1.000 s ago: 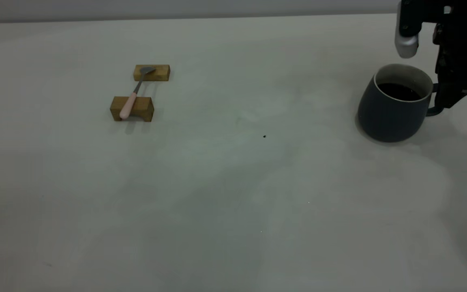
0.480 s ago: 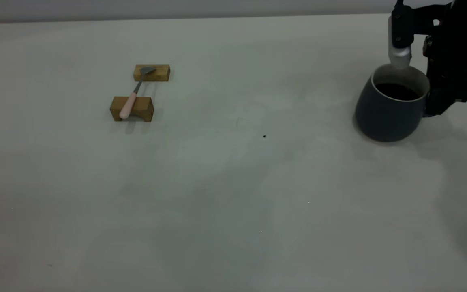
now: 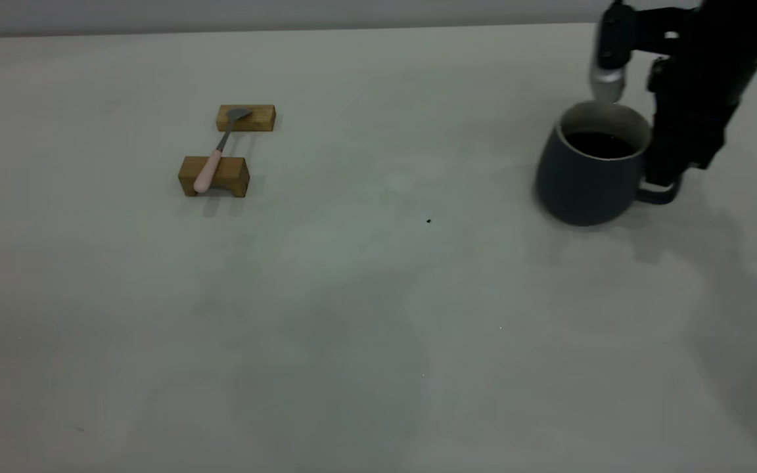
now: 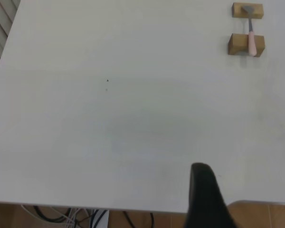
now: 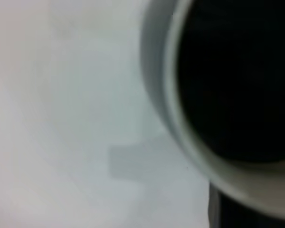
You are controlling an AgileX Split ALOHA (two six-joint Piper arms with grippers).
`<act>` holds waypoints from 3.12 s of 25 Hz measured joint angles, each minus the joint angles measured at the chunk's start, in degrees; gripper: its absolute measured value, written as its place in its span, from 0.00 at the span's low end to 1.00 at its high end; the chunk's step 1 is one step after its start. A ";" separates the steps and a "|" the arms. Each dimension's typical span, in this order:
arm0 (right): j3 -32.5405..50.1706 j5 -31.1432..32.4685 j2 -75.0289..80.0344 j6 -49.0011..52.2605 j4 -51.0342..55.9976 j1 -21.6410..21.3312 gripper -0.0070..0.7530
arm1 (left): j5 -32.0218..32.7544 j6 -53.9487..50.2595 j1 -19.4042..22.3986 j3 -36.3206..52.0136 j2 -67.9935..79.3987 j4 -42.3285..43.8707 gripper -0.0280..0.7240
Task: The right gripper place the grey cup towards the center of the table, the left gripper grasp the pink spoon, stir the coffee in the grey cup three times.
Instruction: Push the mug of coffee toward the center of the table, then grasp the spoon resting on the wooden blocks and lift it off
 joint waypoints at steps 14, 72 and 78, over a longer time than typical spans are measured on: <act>0.00 -4.17 0.06 3.74 4.82 9.99 0.34 | 0.00 0.00 0.00 0.00 0.00 0.00 0.73; 42.22 34.14 -109.16 69.27 -3.08 4.46 0.89 | 0.00 0.00 0.00 0.00 0.00 0.05 0.73; 47.75 34.08 -123.02 69.27 -3.96 -3.46 0.88 | 0.00 0.00 0.00 0.00 0.00 0.05 0.73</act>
